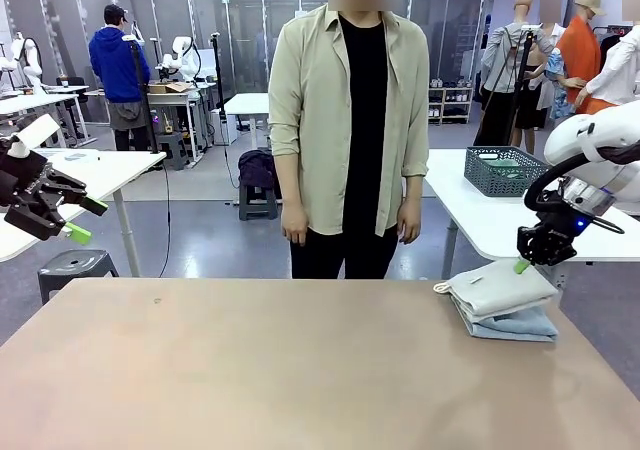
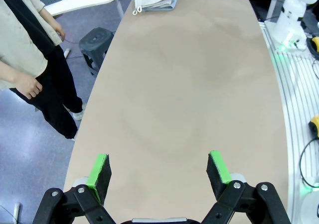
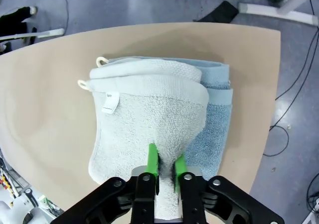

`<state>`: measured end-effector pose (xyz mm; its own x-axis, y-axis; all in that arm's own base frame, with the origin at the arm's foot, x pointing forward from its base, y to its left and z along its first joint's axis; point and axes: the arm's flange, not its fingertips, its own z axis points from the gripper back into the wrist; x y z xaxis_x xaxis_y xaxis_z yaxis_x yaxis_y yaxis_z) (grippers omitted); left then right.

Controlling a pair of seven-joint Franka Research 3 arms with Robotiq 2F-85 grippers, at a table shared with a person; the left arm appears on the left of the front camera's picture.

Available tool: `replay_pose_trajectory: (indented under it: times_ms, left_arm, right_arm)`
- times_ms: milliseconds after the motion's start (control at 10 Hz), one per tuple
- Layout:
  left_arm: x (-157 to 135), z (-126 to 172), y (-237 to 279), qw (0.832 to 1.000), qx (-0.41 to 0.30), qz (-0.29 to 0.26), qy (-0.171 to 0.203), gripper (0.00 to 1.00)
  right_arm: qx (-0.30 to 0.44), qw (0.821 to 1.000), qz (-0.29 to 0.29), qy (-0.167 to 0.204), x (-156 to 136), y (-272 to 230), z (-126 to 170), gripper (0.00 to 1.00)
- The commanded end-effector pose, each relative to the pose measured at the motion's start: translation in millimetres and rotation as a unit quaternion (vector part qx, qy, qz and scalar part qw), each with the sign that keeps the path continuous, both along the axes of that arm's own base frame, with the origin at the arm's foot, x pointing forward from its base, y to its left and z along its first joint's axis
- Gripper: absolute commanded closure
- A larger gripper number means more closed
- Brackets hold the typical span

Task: Fold the towels and place them in the basket.
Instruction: Stack the folded Towel with hook on the right side of the table.

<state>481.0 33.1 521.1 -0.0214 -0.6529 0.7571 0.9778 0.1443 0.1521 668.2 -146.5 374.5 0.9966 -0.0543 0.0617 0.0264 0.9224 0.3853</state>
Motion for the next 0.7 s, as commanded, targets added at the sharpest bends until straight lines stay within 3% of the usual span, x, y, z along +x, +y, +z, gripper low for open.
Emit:
replay_pose_trajectory:
  times_ms: [0, 500, 600]
  left_arm:
    - [-2, 1, 0, 1.0, -0.001, -0.004, -0.002, 0.02]
    - [-2, 1, 0, 1.0, -0.001, -0.004, -0.002, 0.02]
    - [-2, 1, 0, 1.0, -0.001, -0.004, -0.002, 0.02]
  right_arm:
    - [-0.014, 1.0, -0.01, 0.018, 8, 2, 3, 0.67]
    - [-0.037, 0.999, -0.016, 0.021, -1, 0, 13, 0.17]
    - [-0.039, 0.999, -0.024, 0.026, -8, 3, 21, 0.17]
